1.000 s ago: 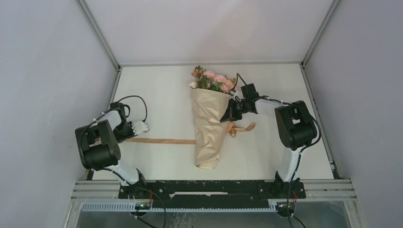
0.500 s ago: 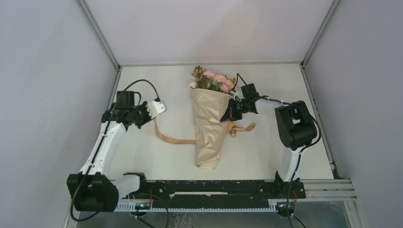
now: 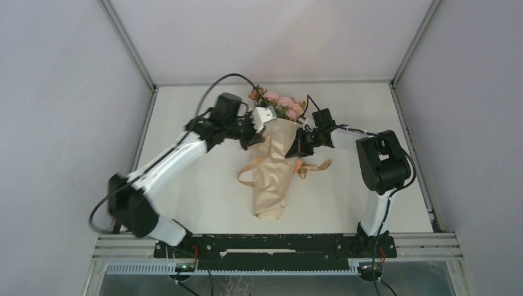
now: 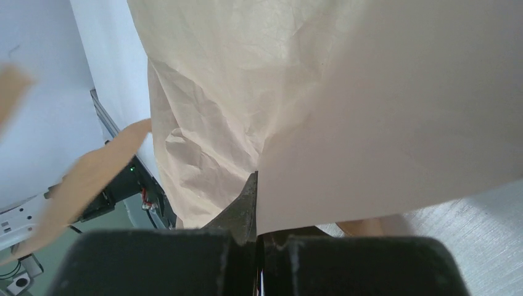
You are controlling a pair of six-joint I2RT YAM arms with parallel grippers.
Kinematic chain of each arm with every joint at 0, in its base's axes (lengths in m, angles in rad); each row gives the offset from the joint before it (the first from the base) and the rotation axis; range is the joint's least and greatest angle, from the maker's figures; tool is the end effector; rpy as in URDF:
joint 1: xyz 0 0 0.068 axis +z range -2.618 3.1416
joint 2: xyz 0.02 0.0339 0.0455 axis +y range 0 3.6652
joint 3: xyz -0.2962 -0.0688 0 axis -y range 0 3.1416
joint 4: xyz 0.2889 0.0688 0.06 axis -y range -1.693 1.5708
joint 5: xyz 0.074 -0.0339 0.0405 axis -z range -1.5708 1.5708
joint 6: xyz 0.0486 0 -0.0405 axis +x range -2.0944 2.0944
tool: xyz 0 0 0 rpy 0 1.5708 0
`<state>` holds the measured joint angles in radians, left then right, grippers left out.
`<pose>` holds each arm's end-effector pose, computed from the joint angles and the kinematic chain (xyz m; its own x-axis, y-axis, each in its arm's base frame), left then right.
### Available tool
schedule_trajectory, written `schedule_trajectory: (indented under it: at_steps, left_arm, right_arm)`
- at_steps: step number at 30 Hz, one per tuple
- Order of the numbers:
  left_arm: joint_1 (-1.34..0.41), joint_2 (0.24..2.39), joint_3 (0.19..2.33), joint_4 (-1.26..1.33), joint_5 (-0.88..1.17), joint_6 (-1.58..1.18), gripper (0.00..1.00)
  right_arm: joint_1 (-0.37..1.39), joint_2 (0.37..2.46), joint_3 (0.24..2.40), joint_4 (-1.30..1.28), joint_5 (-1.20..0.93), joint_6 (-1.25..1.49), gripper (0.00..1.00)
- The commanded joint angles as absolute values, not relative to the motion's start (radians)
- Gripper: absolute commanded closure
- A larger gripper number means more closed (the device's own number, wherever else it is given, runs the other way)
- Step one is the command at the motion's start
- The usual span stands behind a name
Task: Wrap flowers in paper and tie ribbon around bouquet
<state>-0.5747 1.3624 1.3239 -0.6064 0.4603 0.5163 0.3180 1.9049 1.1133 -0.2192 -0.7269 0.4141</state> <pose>0.2767 -0.2049 0.3815 -0.0513 0.5601 -0.8268 0.9317 0.3248 0.1623 0.3902 0.1624 0.1365 -0.9657 -0.0013 -0.2597 -0.1970 0.6553 0.7292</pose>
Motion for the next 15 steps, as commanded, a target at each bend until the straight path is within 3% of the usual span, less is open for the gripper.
schedule_trajectory:
  at_steps: [1, 9, 15]
  left_arm:
    - [-0.622, 1.629, 1.368, -0.482, 0.500, 0.318, 1.00]
    - [-0.664, 1.908, 1.462, -0.420, 0.495, 0.175, 1.00]
    - [-0.673, 2.034, 1.486, -0.433, 0.489, 0.130, 1.00]
  right_arm:
    - [0.323, 1.909, 1.113, -0.172, -0.714, 0.440, 0.98]
    - [0.316, 1.876, 1.113, -0.181, -0.668, 0.469, 0.76]
    - [0.314, 1.788, 1.098, -0.207, -0.557, 0.495, 0.65]
